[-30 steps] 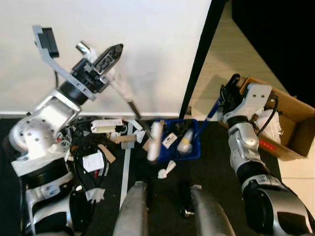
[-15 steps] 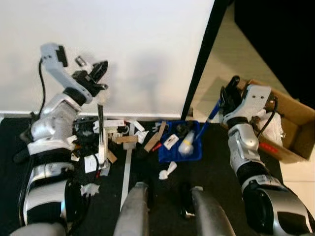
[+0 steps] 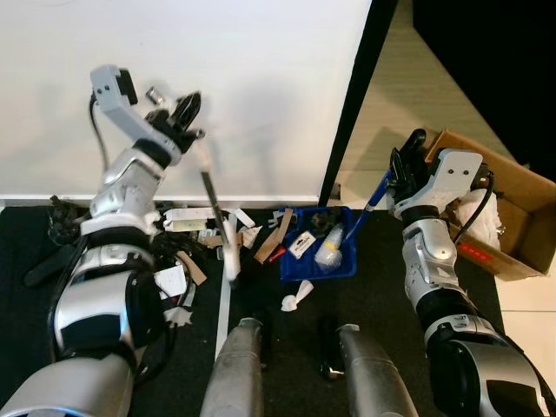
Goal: Sweep floor
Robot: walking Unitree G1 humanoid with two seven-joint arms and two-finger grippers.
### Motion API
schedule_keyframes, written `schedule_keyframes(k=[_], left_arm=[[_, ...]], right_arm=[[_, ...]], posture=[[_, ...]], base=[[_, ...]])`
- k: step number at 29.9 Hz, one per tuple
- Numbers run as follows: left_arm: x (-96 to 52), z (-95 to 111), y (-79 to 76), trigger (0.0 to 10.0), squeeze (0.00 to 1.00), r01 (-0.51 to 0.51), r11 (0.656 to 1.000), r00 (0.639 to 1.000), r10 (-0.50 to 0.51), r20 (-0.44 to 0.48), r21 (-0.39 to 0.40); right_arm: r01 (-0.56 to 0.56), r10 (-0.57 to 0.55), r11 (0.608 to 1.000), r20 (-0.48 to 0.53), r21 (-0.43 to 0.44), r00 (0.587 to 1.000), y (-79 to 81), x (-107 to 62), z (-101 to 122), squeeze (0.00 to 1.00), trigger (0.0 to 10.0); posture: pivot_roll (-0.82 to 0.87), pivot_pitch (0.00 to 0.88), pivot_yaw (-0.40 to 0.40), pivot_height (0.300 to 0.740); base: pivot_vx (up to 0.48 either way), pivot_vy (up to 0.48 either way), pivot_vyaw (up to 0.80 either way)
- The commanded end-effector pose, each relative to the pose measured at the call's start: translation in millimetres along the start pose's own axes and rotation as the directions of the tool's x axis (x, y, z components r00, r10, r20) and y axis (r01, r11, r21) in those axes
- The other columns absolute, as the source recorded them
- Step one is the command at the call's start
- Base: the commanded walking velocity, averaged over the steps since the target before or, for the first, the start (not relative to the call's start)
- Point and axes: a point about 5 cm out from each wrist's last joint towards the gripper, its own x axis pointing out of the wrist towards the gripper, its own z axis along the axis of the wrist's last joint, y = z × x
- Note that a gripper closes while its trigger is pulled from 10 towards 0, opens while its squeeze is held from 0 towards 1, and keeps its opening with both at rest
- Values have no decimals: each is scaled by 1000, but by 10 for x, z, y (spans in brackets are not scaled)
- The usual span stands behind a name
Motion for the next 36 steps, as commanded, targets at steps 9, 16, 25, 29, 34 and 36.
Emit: schedule_keyframes(k=[9, 16, 25, 29, 34, 36], left_arm=[[221, -315, -404, 10000, 0, 265, 930, 964, -264, 42, -253], [142, -548, -405, 10000, 0, 250, 923, 964, -264, -10, -292], [126, -202, -525, 10000, 0, 411, 860, 911, -393, 120, -302], [106, -31, -526, 10000, 0, 422, 872, 907, -401, 132, -250], [106, -31, -526, 10000, 0, 422, 872, 907, -401, 132, -250], [106, -31, -526, 10000, 0, 422, 872, 907, -401, 132, -250]], right_arm=[[22, 12, 988, -212, 154, 977, 210, -345, -487, 0, 10000], [16, 9, 985, -145, 173, 989, 235, -291, -360, 0, 10000], [-9, 26, 983, -91, 181, 995, 259, -218, -220, 0, 10000], [-15, 33, 984, -100, 179, 994, 261, -218, -232, 0, 10000], [-15, 33, 984, -100, 179, 994, 261, -218, -232, 0, 10000], [-15, 33, 984, -100, 179, 994, 261, -218, -232, 0, 10000]], posture=[[-37, 442, 157, 740], [-43, 434, 157, 740], [-28, 400, 154, 740], [-24, 391, 152, 740], [-24, 391, 152, 740], [-24, 391, 152, 740]], base=[[0, 0, 0], [0, 0, 0], [0, 0, 0], [0, 0, 0], [0, 0, 0], [0, 0, 0]])
